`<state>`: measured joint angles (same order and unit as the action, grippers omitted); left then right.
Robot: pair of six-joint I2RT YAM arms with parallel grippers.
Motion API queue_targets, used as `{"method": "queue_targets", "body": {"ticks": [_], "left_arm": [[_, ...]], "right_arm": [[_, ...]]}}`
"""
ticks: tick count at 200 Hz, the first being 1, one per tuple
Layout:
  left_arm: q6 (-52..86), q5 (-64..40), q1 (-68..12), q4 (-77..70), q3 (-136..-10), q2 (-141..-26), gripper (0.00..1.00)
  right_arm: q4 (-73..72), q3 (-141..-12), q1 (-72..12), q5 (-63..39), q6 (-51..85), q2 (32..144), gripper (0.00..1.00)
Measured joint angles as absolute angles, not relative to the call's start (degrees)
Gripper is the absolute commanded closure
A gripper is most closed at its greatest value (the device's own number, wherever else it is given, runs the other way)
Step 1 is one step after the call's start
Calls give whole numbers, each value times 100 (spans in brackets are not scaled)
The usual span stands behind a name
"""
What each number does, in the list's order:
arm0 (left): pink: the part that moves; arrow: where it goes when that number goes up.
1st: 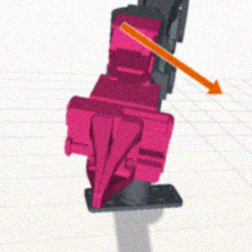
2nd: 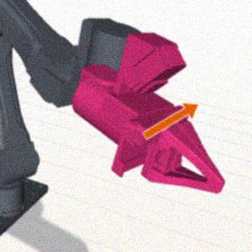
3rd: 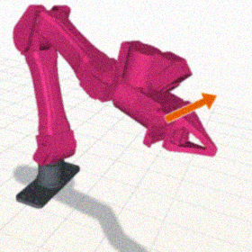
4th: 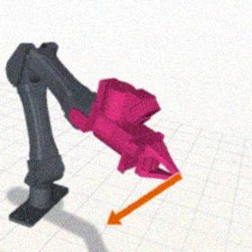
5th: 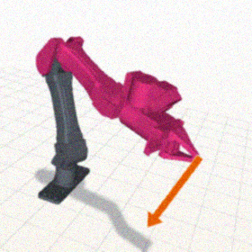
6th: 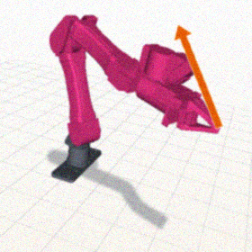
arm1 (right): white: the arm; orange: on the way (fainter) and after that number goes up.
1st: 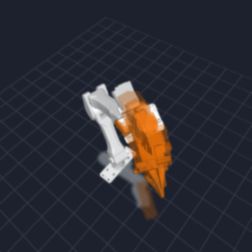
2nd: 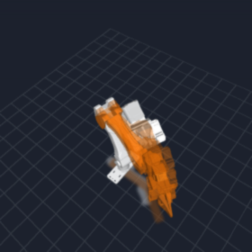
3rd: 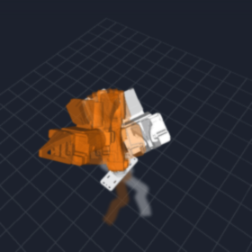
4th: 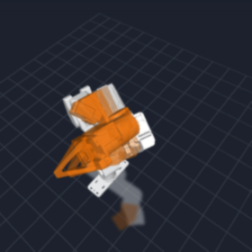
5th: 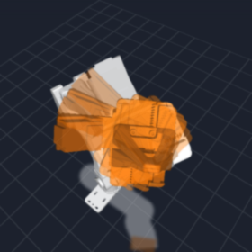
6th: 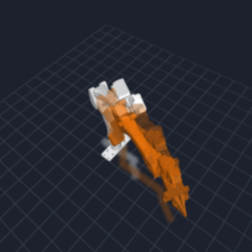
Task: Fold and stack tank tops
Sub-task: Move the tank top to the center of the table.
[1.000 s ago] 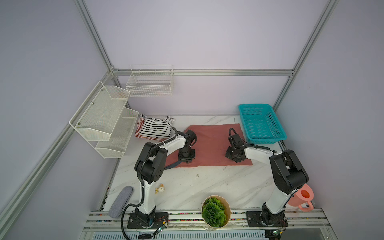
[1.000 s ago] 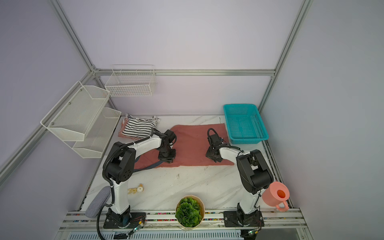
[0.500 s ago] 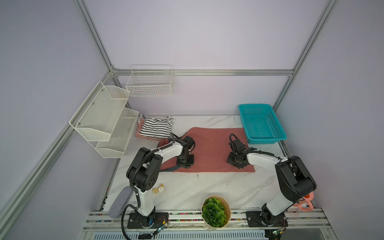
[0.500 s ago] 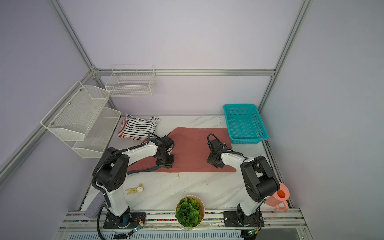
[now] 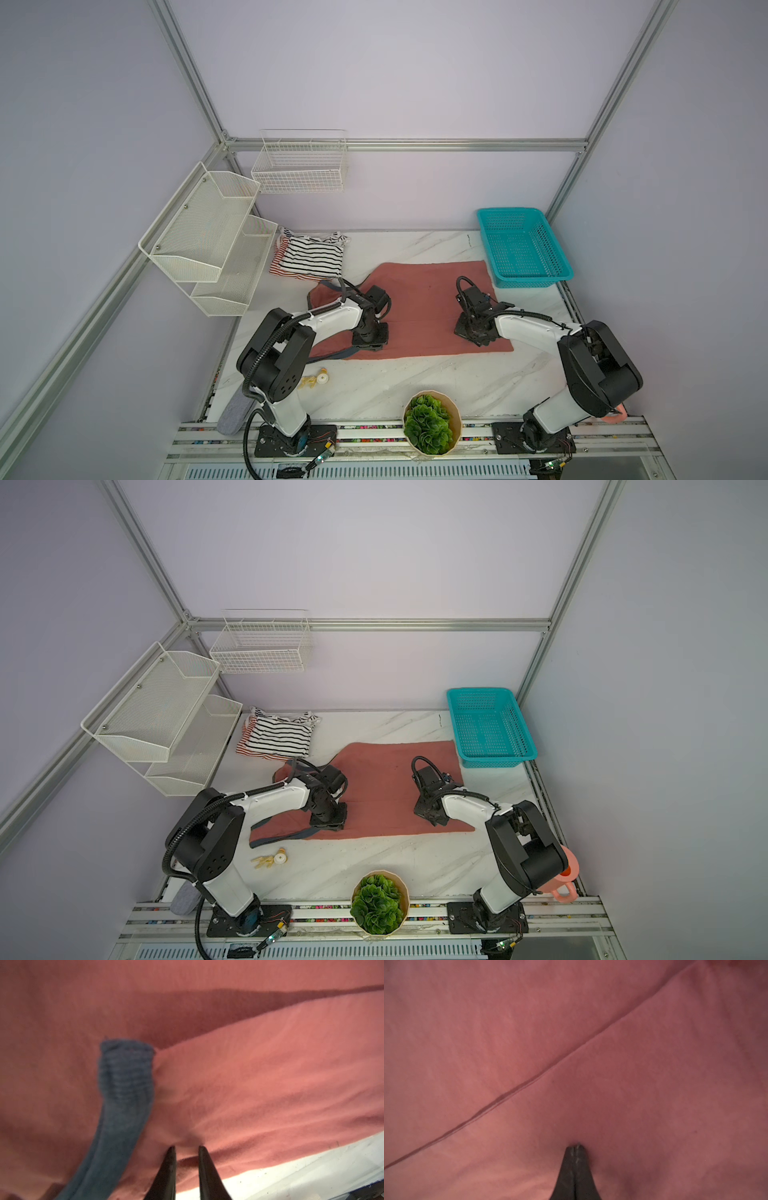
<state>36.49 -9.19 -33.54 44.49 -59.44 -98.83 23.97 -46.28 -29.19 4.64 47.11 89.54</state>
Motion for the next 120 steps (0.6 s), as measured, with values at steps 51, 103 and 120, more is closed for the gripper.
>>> {"method": "queue_targets", "body": {"ticks": [51,103,120], "left_arm": [[3785,-622,-3404,5332,-6357,-9922,62],[3559,-139,-3361,5889,-9054,-9953,57],[3422,231,-3267,5857,-9585,-9963,57]], "right_arm": [[3006,-4943,-3024,517,4829,8917,77],[3315,-6659,-3028,781,4648,9105,69],[3306,-7205,-3028,823,4493,9419,65]]}}
